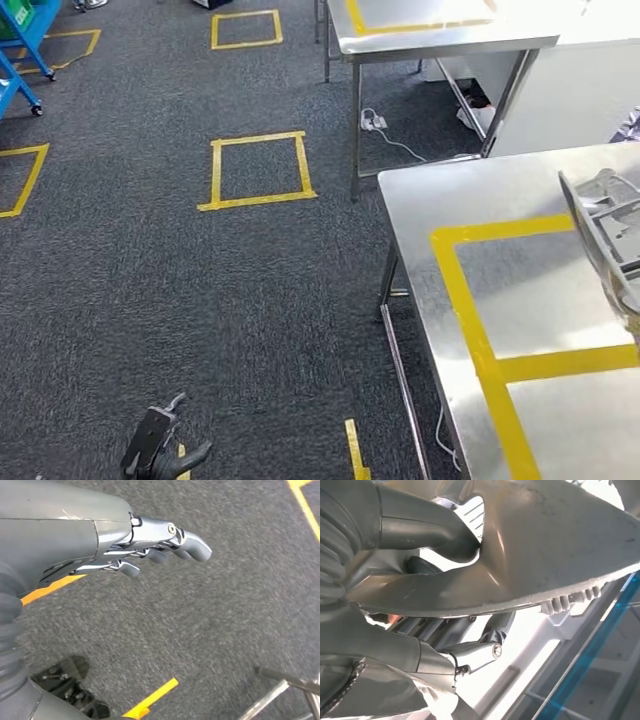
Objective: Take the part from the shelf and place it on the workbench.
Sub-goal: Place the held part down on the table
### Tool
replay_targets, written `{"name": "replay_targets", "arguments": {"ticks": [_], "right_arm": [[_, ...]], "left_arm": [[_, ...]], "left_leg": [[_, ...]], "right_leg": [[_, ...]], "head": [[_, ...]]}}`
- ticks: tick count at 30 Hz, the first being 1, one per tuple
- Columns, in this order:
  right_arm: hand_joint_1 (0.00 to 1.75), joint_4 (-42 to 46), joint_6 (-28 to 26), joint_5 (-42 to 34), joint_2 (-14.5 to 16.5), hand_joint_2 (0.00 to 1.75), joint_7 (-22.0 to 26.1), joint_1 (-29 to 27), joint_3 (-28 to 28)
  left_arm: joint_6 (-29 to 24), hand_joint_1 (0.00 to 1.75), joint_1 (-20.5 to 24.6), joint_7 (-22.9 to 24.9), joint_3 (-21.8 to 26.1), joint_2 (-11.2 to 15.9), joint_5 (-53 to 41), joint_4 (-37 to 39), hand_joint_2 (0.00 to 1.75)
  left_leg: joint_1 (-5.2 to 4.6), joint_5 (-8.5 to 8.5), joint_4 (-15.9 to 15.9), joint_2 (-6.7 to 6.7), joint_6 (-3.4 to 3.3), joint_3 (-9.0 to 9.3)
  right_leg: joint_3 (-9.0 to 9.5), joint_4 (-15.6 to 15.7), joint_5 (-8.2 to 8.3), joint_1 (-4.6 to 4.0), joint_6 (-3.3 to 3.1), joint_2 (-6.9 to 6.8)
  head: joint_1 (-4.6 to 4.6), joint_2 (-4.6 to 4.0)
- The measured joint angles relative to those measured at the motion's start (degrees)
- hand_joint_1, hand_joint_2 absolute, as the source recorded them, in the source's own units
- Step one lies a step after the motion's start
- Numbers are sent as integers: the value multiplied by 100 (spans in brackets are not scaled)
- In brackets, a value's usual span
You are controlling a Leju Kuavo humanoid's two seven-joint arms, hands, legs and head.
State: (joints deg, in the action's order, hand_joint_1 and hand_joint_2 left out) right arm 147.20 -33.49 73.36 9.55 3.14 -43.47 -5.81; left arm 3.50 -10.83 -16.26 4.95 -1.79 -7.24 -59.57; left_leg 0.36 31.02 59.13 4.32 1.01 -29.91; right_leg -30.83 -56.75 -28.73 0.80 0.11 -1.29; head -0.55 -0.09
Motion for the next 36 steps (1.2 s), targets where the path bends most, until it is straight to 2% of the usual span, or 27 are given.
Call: {"name": "replay_targets", "arguments": {"ticks": [2,3,4,5,6,7,9,11,12,13,15,17,18,19,20,21,22,23,25,26,28,29,31,33,34,35,36], "right_arm": [[175,-1,-2,54,-69,175,-93,0,66],[175,-1,-2,80,-105,175,-129,1,97],[175,-2,-3,104,-137,175,-162,1,127],[175,-2,-4,132,-169,175,-201,0,155],[175,-2,-6,162,-201,175,-244,0,180],[175,-2,-8,197,-233,175,-292,-1,204],[175,-3,-10,271,-308,175,-393,4,258],[175,-4,-7,331,-381,175,-485,5,311],[175,-3,-6,350,-410,175,-519,-3,331],[175,-3,-4,365,-434,175,-544,-15,343],[175,-2,6,398,-495,175,-592,-30,369],[175,-2,50,467,-577,175,-682,-14,423],[175,-2,89,518,-628,175,-752,-4,463],[175,-3,131,577,-683,175,-834,2,505],[175,-3,172,642,-746,175,-923,3,549],[175,-4,206,700,-811,175,-1006,6,594],[175,-4,233,753,-871,175,-1082,11,635],[175,-4,261,805,-928,175,-1160,20,673],[175,-5,332,909,-1053,175,-1359,46,759],[175,-6,377,958,-1113,175,-1473,53,808],[175,-5,483,1043,-1246,175,-1710,49,915],[175,-4,531,1078,-1305,175,-1815,44,967],[175,-2,603,1142,-1434,175,-1990,57,1074],[175,-4,662,1186,-1550,175,-2124,78,1163],[175,-5,712,1211,-1619,175,-2220,90,1211],[175,-5,779,1243,-1699,175,-2361,106,1268],[175,-6,859,1281,-1799,175,-2537,123,1335]], "left_arm": [[4,0,-2,-21,17,-4,8,27,175],[5,0,-12,-27,25,-7,9,45,175],[7,0,-22,-33,31,-9,12,63,175],[9,0,-26,-38,35,-9,16,78,175],[9,0,-25,-41,39,-7,24,87,175],[10,0,-23,-44,43,-5,33,92,175],[12,0,-21,-47,58,1,54,98,175],[13,0,-12,-50,78,5,64,101,175],[13,0,-4,-52,84,5,66,102,175],[14,0,7,-52,86,3,67,102,175],[19,0,18,-57,89,-1,70,102,175],[23,0,8,-60,94,-2,80,104,175],[23,0,3,-60,96,-2,91,107,175],[23,0,-1,-60,98,-2,100,112,175],[23,0,1,-60,99,-3,108,116,175],[24,0,7,-60,99,-4,116,121,175],[25,0,12,-60,99,-7,120,124,175],[25,0,16,-60,100,-5,125,126,175],[26,0,22,-59,110,3,138,129,175],[26,0,28,-58,115,7,146,131,175],[26,0,51,-58,119,5,162,133,175],[26,0,65,-57,119,3,167,134,175],[28,0,85,-58,118,-2,176,137,175],[30,0,79,-58,118,-2,182,148,175],[30,0,72,-58,119,1,185,156,175],[30,0,68,-57,119,3,188,165,175],[31,0,73,-57,119,4,192,174,175]], "left_leg": [[17,396,718,-290,15,-302],[17,547,1108,-352,11,-478],[15,600,1370,-383,-3,-603],[9,536,1427,-403,-26,-643],[-2,357,1238,-432,-60,-575],[-17,117,879,-497,-100,-430],[-40,-212,148,-745,-177,-128],[-51,-242,-160,-866,-212,-6],[-53,-239,-210,-816,-217,4],[-44,-248,-251,-747,-225,15],[-23,-287,-333,-606,-252,39],[-20,-301,-367,-452,-270,46],[-21,-301,-366,-369,-273,39],[-21,-297,-365,-284,-270,35],[-17,-292,-363,-204,-263,34],[-9,-282,-358,-129,-248,38],[2,-267,-349,-59,-225,48],[4,-245,-333,2,-191,58],[-15,-190,-279,105,-113,69],[-31,-174,-261,151,-82,77],[-32,-152,-251,233,-35,102],[-19,-115,-227,204,-8,110],[11,160,157,-66,32,-38],[19,563,971,-338,22,-404],[14,677,1327,-379,3,-579],[6,682,1518,-398,-26,-684],[-10,562,1483,-417,-68,-694]], "right_leg": [[-2,4,20,-9,-52,117],[-10,2,26,-24,-64,188],[-12,0,31,-42,-71,265],[-10,-2,33,-59,-75,346],[-3,-5,34,-71,-76,427],[8,-7,34,-77,-77,505],[3,-18,37,-81,-64,652],[-56,-31,58,-66,-19,783],[-93,-32,74,-56,14,849],[-134,-49,74,-51,41,848],[-265,-242,-55,-68,85,602],[-579,-870,-399,-69,131,278],[-771,-1259,-567,-53,161,217],[-918,-1559,-662,-32,193,189],[-962,-1651,-642,-8,224,170],[-882,-1508,-515,16,253,139],[-689,-1155,-319,40,281,74],[-461,-735,-162,49,311,-58],[-137,-169,-10,43,270,-228],[-97,-98,-23,29,225,-247],[-112,-112,-19,17,113,-118],[-117,-111,-11,18,75,-64],[-112,-98,7,22,2,50],[-119,-99,14,1,-41,177],[-120,-101,17,-18,-54,251],[-117,-102,19,-37,-63,329],[-111,-103,21,-55,-68,413]], "head": [[-20,0],[-24,0],[-24,0],[-24,0],[-23,0],[-23,0],[-20,0],[-23,0],[-26,0],[-25,0],[-9,0],[3,0],[8,0],[6,0],[7,0],[8,0],[8,0],[10,0],[9,0],[6,0],[1,0],[-2,0],[-15,0],[-23,0],[-23,0],[-23,0],[-21,0]]}}
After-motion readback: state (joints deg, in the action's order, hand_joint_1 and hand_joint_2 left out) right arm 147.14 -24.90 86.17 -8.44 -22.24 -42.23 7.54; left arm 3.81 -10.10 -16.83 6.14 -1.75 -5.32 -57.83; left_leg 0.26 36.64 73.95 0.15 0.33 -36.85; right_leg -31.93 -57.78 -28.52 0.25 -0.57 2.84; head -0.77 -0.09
